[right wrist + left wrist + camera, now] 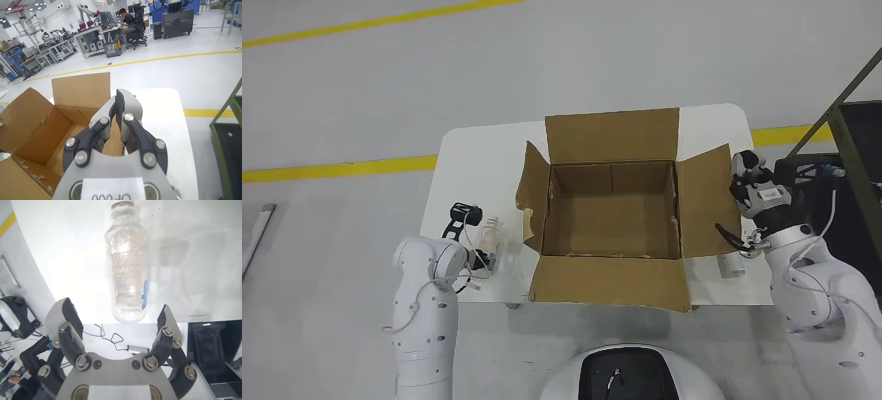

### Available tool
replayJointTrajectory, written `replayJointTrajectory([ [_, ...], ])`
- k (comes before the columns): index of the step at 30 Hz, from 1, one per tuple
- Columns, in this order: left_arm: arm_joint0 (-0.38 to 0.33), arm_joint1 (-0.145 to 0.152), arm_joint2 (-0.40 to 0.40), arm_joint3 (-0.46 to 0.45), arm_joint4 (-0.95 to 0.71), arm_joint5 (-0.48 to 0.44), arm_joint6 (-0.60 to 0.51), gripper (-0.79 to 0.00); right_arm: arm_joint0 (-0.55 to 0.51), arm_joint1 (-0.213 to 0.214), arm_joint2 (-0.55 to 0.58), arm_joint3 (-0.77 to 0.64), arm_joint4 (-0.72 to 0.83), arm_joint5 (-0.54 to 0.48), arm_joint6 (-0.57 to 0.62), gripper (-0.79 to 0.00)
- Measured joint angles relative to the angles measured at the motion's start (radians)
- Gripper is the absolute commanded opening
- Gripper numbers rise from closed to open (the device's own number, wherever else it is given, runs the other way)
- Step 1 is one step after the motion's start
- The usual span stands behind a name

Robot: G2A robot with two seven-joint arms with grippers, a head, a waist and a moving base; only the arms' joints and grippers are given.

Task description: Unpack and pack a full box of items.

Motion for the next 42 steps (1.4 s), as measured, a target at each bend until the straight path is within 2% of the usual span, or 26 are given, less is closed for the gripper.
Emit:
replayJointTrajectory([
  [7, -0.094, 0.004, 0.025, 0.154, -0.08, -0.04, -0.014, 0.0, 0.009, 0.003, -0.006, 0.008, 0.005, 0.004, 0.012, -0.785],
  [18, -0.15, 0.018, 0.051, 0.279, -0.062, -0.046, 0.049, -0.015, 0.022, 0.008, -0.015, 0.018, 0.007, 0.009, 0.021, -0.785],
  [19, -0.155, 0.019, 0.055, 0.288, -0.063, -0.044, 0.05, -0.117, 0.023, 0.008, -0.016, 0.019, 0.007, 0.011, 0.021, -0.785],
  [20, -0.158, 0.02, 0.058, 0.294, -0.064, -0.043, 0.052, -0.151, 0.024, 0.008, -0.016, 0.02, 0.008, 0.011, 0.021, -0.785],
  [22, -0.164, 0.021, 0.062, 0.305, -0.073, -0.039, 0.054, -0.422, 0.026, 0.009, -0.018, 0.021, 0.008, 0.014, 0.022, -0.785],
  [25, -0.169, 0.024, 0.07, 0.317, -0.078, -0.037, 0.055, -0.486, 0.03, 0.01, -0.019, 0.023, 0.008, 0.015, 0.023, -0.785],
  [26, -0.171, 0.024, 0.072, 0.322, -0.08, -0.036, 0.055, -0.563, 0.032, 0.011, -0.02, 0.024, 0.009, 0.015, 0.023, -0.785],
  [27, -0.172, 0.025, 0.074, 0.327, -0.083, -0.035, 0.055, -0.597, 0.033, 0.011, -0.02, 0.024, 0.009, 0.016, 0.024, -0.785],
  [28, -0.175, 0.026, 0.077, 0.333, -0.086, -0.035, 0.055, -0.597, 0.035, 0.012, -0.021, 0.025, 0.01, 0.016, 0.024, -0.785],
  [31, -0.181, 0.028, 0.081, 0.352, -0.103, -0.031, 0.051, -0.662, 0.038, 0.013, -0.022, 0.028, 0.012, 0.017, 0.027, -0.785],
  [33, -0.184, 0.03, 0.086, 0.361, -0.104, -0.029, 0.053, -0.785, 0.04, 0.014, -0.022, 0.029, 0.013, 0.016, 0.029, -0.785],
  [42, -0.181, 0.038, 0.1, 0.363, -0.104, 0.001, 0.084, -0.785, 0.043, 0.018, -0.017, 0.025, 0.016, 0.02, 0.038, -0.785],
])
